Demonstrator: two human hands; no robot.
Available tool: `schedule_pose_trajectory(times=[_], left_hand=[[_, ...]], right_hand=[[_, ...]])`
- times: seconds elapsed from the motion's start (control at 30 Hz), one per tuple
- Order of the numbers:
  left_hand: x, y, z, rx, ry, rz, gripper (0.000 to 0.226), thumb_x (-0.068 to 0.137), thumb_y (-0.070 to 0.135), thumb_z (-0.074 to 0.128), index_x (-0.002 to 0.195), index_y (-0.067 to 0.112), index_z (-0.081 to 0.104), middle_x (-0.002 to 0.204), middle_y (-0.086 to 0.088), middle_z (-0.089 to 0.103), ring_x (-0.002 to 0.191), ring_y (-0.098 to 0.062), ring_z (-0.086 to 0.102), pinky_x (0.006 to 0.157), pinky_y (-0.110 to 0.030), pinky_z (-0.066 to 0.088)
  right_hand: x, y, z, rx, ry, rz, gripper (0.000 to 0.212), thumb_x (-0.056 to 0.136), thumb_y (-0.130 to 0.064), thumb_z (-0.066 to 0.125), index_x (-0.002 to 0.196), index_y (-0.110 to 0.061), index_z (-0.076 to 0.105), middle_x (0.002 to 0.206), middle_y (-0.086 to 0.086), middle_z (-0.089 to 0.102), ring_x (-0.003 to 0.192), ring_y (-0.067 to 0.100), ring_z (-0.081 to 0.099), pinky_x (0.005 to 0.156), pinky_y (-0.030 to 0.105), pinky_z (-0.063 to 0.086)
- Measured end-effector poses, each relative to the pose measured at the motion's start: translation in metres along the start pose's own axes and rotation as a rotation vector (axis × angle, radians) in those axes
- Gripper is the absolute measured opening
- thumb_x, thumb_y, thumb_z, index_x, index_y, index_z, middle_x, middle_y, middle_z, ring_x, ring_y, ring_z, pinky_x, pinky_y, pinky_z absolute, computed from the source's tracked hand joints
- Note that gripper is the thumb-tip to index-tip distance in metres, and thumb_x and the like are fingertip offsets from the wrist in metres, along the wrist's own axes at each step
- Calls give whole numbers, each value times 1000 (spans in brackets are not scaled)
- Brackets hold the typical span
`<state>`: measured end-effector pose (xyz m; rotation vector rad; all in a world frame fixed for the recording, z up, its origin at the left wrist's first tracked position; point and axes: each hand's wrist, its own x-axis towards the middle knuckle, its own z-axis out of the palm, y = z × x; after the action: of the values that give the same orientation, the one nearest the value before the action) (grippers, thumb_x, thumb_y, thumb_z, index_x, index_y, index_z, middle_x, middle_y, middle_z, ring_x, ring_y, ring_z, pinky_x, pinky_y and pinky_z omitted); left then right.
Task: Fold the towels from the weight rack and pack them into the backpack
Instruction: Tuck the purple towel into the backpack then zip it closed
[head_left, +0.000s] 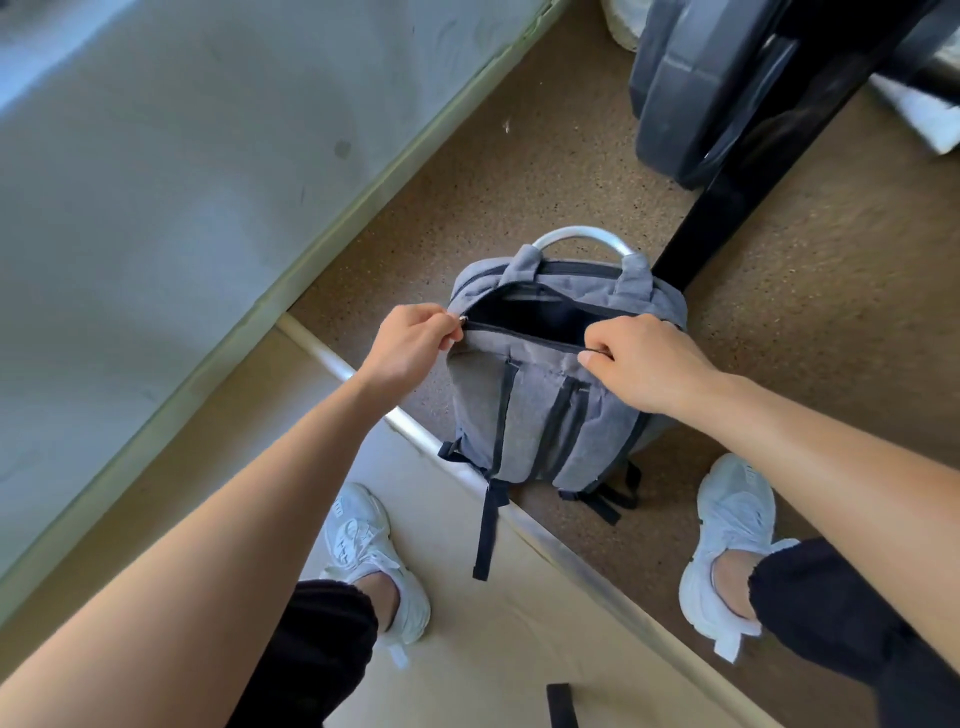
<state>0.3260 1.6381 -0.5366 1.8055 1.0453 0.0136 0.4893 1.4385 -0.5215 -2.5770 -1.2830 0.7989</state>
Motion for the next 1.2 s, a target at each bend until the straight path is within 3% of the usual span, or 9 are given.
schedule_pose_trajectory(times=[0.23, 0.33, 0.47, 0.63, 0.7, 0.8, 0.97, 1.1, 1.2], left_hand=[[-23, 23, -5, 331, -125, 35, 25, 90, 20, 56, 73, 12, 73, 73, -4, 66, 63, -16, 51, 62, -31, 42], [-29, 23, -7, 396, -138, 39, 26, 90, 23, 58, 70, 16, 74, 80, -12, 72, 63, -18, 53, 62, -34, 43], [-33, 20, -13, 500, -134, 127, 35, 80, 39, 54, 70, 13, 73, 74, -14, 71, 73, -29, 64, 68, -44, 53], [-38, -5, -20, 581, 67, 321, 47, 86, 31, 66, 49, 9, 46, 46, -8, 35, 51, -23, 25, 49, -34, 29], [-38, -12, -25, 532, 75, 349, 45, 83, 36, 68, 49, 12, 52, 45, -3, 41, 50, -22, 29, 50, -32, 32], [-38, -18, -35, 473, -20, 316, 26, 73, 45, 66, 70, 21, 75, 64, 8, 68, 60, -13, 57, 63, -31, 50], [-39, -32, -35, 665, -88, 275, 38, 73, 47, 75, 108, 31, 71, 102, 14, 72, 90, -15, 67, 80, -38, 57], [-34, -45, -13, 795, -50, 314, 28, 86, 43, 73, 102, 21, 65, 97, 0, 70, 91, -29, 65, 73, -40, 53], [-31, -47, -7, 812, -40, 344, 21, 92, 38, 69, 96, 19, 61, 93, -4, 67, 89, -34, 63, 68, -40, 49]], right_hand=[[-3, -37, 11, 279, -20, -184, 10, 92, -29, 69, 85, -24, 62, 71, -8, 64, 71, 11, 60, 68, 35, 49], [-6, -63, 15, 283, 24, -276, 26, 87, -34, 73, 108, -24, 61, 89, -7, 66, 84, 16, 62, 75, 36, 49], [1, -93, 19, 202, 129, -358, 29, 90, -30, 68, 116, -23, 58, 92, -3, 64, 94, 28, 64, 73, 37, 48], [19, -108, 30, 232, 76, -263, 14, 87, -18, 67, 99, -24, 73, 78, -7, 61, 91, 28, 64, 75, 36, 50], [23, -109, 33, 218, 72, -274, 9, 87, -18, 69, 93, -23, 74, 74, -7, 60, 85, 25, 63, 73, 33, 48], [27, -109, 34, 214, 90, -288, 4, 87, -20, 72, 90, -23, 73, 74, -8, 60, 80, 19, 59, 72, 27, 40], [31, -104, 34, 259, 105, -294, 10, 85, -13, 71, 81, -23, 70, 74, -11, 64, 83, 20, 64, 79, 39, 54], [31, -99, 28, 299, 60, -284, 13, 87, -10, 67, 86, -20, 76, 68, -23, 57, 65, -3, 53, 66, 17, 41], [30, -93, 27, 280, 45, -272, 14, 89, -10, 64, 85, -21, 73, 65, -17, 57, 63, -2, 51, 65, 24, 36]])
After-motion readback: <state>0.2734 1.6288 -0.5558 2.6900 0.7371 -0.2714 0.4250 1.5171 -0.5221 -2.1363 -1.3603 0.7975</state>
